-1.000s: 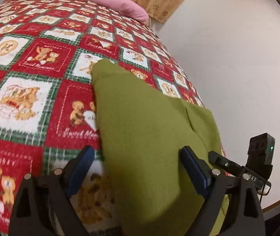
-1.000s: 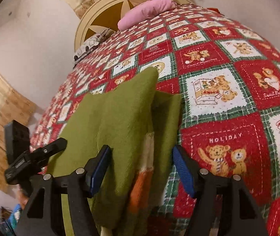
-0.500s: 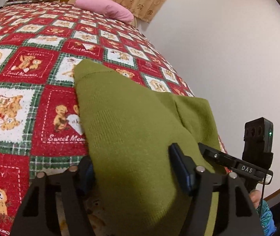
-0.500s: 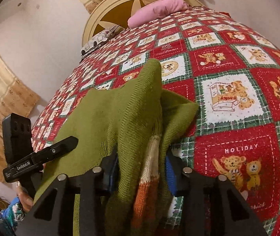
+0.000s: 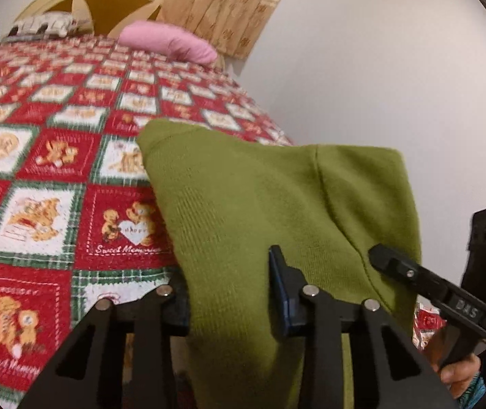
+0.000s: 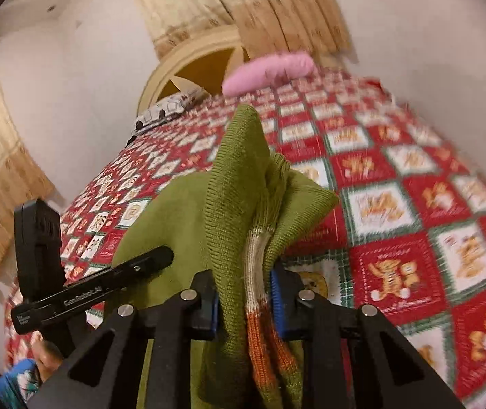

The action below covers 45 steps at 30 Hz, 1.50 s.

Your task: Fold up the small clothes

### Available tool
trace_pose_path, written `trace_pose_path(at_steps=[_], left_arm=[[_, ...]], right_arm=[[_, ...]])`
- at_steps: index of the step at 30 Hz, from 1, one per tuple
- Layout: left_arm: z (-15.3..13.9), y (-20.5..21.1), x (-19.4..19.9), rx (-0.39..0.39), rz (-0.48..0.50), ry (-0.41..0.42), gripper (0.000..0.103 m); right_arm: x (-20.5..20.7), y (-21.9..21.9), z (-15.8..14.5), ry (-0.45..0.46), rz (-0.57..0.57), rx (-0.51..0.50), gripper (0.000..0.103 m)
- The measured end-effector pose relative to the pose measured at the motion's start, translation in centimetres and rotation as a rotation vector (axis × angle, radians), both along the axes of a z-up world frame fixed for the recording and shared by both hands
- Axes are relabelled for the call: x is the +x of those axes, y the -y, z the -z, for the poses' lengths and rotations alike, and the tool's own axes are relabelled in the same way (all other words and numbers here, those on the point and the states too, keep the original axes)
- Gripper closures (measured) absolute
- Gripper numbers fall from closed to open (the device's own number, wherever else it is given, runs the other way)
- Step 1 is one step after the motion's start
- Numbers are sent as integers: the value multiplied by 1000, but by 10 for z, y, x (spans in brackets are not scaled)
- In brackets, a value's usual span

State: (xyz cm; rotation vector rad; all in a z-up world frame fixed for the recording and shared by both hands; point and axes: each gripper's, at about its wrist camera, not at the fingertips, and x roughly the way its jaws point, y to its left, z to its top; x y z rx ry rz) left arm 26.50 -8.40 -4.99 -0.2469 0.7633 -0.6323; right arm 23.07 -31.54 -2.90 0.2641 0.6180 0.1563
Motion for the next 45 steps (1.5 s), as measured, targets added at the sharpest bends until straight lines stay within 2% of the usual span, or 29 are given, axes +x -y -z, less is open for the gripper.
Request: trace_pose_path(at_steps=[2,9,18,23,30,37,42,45], left_arm=[[-11,-2,-17,2,1,37,66],[-43,-5,-61,25,26,82,67],[-75,14,-123,36,155,130,66],[-86,44,-159,30,261,138,67],[-89,112,-206,16,443,114,66],[-69,189,-246,53,574,72,67],[-45,237,-258,110,615,36,67],[-37,260,-269,163,622,55,67]], right_arm=[[-16,-6,-13,28,12,-3,79],[-87,-23,-41,84,75,21,80],[-191,-16,-67,150,182,53,80],[-252,4,-80,169,270,61,80],[-335,48,-93,164,418,29,80],[-398,105,-75,113,582,11,80],[-418,143,-50,72,668,9,80],[-423,162,-31,42,709,-3,80]])
